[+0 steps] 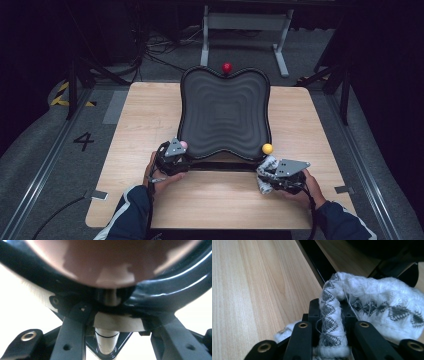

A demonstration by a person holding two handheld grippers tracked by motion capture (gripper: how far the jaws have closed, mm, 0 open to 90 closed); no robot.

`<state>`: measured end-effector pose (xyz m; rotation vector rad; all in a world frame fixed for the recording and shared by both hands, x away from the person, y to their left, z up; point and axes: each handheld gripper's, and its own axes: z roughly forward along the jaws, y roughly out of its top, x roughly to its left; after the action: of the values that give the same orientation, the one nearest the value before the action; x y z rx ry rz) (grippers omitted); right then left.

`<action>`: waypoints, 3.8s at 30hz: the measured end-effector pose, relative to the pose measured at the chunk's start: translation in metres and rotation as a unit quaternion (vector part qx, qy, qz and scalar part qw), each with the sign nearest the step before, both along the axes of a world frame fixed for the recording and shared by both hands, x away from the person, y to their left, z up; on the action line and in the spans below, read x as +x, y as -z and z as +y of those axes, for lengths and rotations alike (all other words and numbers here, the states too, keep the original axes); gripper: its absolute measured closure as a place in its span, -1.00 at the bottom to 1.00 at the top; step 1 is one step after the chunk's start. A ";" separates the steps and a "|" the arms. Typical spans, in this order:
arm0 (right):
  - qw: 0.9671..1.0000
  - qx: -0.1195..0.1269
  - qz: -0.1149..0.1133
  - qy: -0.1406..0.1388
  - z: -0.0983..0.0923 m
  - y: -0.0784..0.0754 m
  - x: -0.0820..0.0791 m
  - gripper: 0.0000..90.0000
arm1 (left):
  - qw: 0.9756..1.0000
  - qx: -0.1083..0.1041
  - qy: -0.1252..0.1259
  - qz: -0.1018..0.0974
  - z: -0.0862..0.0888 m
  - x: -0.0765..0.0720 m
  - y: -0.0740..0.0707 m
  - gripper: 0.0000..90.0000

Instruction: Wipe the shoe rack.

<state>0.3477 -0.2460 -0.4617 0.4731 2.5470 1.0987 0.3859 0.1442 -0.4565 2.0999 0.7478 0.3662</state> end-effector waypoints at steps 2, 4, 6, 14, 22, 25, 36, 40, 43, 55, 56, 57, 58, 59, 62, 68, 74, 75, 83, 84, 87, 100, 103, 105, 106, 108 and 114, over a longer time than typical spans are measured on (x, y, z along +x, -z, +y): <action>1.000 0.003 0.003 0.002 0.000 0.001 0.001 0.71 | 1.000 0.003 -0.001 -0.001 0.001 0.001 0.000 0.43; 1.000 0.001 0.006 0.003 0.000 0.003 0.003 0.71 | 1.000 -0.002 -0.004 -0.001 0.000 0.002 0.001 0.51; 1.000 0.004 0.016 0.007 0.000 0.007 0.004 0.71 | 1.000 -0.002 -0.002 -0.001 0.001 0.002 0.002 0.59; 1.000 0.022 -0.008 0.004 -0.001 -0.006 -0.001 0.71 | 1.000 0.003 0.019 -0.004 -0.004 -0.001 0.001 0.67; 0.999 0.041 -0.034 -0.003 0.001 -0.020 -0.011 0.71 | 1.000 0.006 0.012 -0.006 -0.001 0.001 0.001 0.66; 0.999 0.044 -0.029 -0.009 0.003 -0.018 -0.013 0.72 | 1.000 0.003 0.012 -0.004 -0.001 0.001 0.001 0.67; 1.000 0.005 -0.010 -0.001 0.012 -0.002 -0.009 0.73 | 1.000 0.008 0.018 -0.005 -0.003 -0.001 0.001 0.67; 0.999 0.033 -0.022 0.025 -0.007 -0.016 -0.008 0.73 | 1.000 0.008 0.019 -0.006 -0.003 -0.001 0.001 0.67; 0.998 0.047 -0.029 0.039 -0.018 -0.021 -0.011 0.73 | 1.000 0.008 0.019 -0.006 -0.003 -0.001 0.001 0.67; 0.987 0.127 -0.086 0.046 -0.030 -0.059 -0.028 0.72 | 1.000 0.000 0.019 -0.003 -0.003 -0.001 0.002 0.67; 0.987 0.128 -0.093 0.041 -0.028 -0.060 -0.029 0.72 | 1.000 -0.001 0.020 -0.003 -0.003 0.000 0.002 0.67; 0.987 0.126 -0.095 0.038 -0.025 -0.061 -0.030 0.72 | 1.000 -0.002 0.020 -0.002 -0.003 0.000 0.002 0.67; 0.987 0.122 -0.099 0.036 -0.022 -0.062 -0.031 0.72 | 1.000 -0.002 0.020 -0.001 -0.003 0.000 0.003 0.67; 0.987 0.123 -0.102 0.034 -0.019 -0.063 -0.031 0.72 | 1.000 -0.003 0.020 -0.001 -0.002 0.000 0.003 0.67; 0.985 0.118 -0.121 0.033 -0.009 -0.067 -0.033 0.71 | 1.000 -0.005 0.021 0.001 -0.002 0.000 0.003 0.68; 0.984 0.089 -0.151 0.021 0.019 -0.071 -0.030 0.72 | 1.000 -0.008 0.022 0.000 -0.002 0.001 0.003 0.68; 0.986 0.062 -0.155 0.015 0.049 -0.074 -0.019 0.73 | 1.000 -0.006 0.027 0.002 -0.004 0.000 0.003 0.68; 0.986 0.059 -0.157 0.016 0.054 -0.075 -0.017 0.73 | 1.000 -0.005 0.029 0.001 -0.004 0.000 0.003 0.68; 0.986 0.036 -0.160 0.032 0.084 -0.077 0.001 0.72 | 0.999 -0.007 0.032 0.002 -0.006 0.000 0.004 0.68; 0.986 0.033 -0.160 0.035 0.086 -0.077 0.003 0.72 | 0.999 -0.011 0.033 0.005 -0.006 0.000 0.004 0.68; 0.988 0.025 -0.148 0.045 0.087 -0.081 0.007 0.72 | 0.999 -0.010 0.035 0.005 -0.005 0.000 0.004 0.68; 0.988 -0.017 -0.106 0.111 0.047 -0.081 0.018 0.78 | 0.999 -0.006 0.040 0.002 -0.005 0.001 0.004 0.68; 0.989 -0.017 -0.098 0.109 0.044 -0.080 0.017 0.81 | 0.999 -0.002 0.042 0.003 -0.006 0.000 0.003 0.68; 0.990 -0.017 -0.093 0.108 0.043 -0.080 0.017 0.82 | 0.999 -0.005 0.042 0.003 -0.007 -0.001 0.004 0.68; 0.990 -0.019 -0.092 0.105 0.042 -0.081 0.016 0.82 | 0.999 -0.005 0.044 0.002 -0.007 -0.002 0.004 0.68; 0.991 -0.016 -0.079 0.105 0.039 -0.081 0.015 0.83 | 0.999 -0.006 0.045 0.003 -0.009 -0.003 0.004 0.68; 0.993 -0.020 -0.062 0.103 0.036 -0.084 0.010 0.83 | 0.999 -0.001 0.048 -0.004 -0.012 -0.005 0.004 0.68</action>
<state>0.3575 -0.2104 -0.3778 0.6219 2.3484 0.9692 0.3810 0.1323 -0.4604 2.1216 0.6395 0.3219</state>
